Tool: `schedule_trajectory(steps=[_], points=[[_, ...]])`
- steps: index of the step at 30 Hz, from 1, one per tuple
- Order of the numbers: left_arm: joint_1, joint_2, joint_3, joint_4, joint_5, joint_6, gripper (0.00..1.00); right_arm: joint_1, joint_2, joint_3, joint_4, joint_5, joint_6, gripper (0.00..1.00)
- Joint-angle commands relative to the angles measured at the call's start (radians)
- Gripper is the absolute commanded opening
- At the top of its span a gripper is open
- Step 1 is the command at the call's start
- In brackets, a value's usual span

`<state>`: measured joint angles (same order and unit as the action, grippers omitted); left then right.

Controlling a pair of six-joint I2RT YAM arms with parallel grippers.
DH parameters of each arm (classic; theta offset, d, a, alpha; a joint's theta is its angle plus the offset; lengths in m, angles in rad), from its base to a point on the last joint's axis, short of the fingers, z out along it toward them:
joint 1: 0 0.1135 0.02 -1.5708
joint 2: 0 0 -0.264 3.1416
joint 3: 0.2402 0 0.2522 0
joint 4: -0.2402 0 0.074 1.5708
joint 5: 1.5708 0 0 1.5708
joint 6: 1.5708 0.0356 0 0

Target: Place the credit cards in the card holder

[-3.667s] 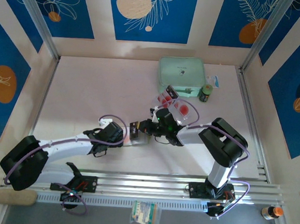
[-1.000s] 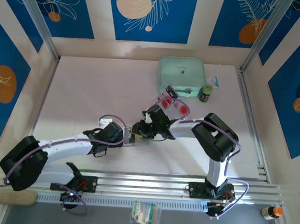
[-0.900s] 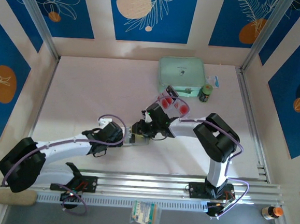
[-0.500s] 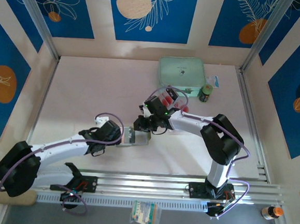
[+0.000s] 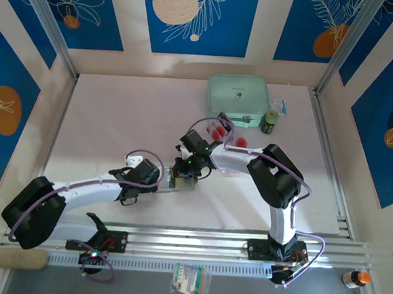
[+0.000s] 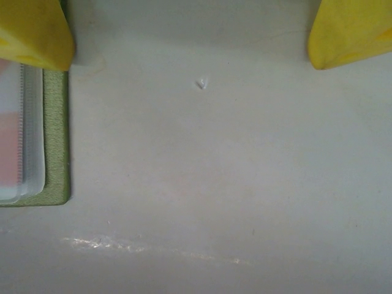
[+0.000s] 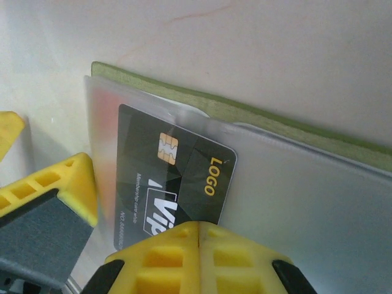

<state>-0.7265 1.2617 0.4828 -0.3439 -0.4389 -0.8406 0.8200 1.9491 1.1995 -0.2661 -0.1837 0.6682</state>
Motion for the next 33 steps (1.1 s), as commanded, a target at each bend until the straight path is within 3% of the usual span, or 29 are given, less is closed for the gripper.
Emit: schedule_trajectory(steps=[1, 9, 19, 33], points=[[0.012, 0.006, -0.015, 0.013, 0.0, -0.015, 0.98, 0.027, 0.036, 0.049, -0.052, -0.011, -0.021, 0.04], [0.012, -0.014, -0.021, 0.019, 0.005, -0.015, 0.97, 0.048, 0.08, 0.128, -0.096, -0.038, -0.019, 0.03], [0.028, -0.095, 0.014, -0.044, -0.006, -0.017, 0.98, 0.033, -0.025, 0.108, -0.127, 0.006, -0.03, 0.03], [0.056, 0.04, 0.017, -0.042, 0.035, -0.023, 0.98, 0.038, 0.028, 0.109, -0.162, 0.047, -0.046, 0.03]])
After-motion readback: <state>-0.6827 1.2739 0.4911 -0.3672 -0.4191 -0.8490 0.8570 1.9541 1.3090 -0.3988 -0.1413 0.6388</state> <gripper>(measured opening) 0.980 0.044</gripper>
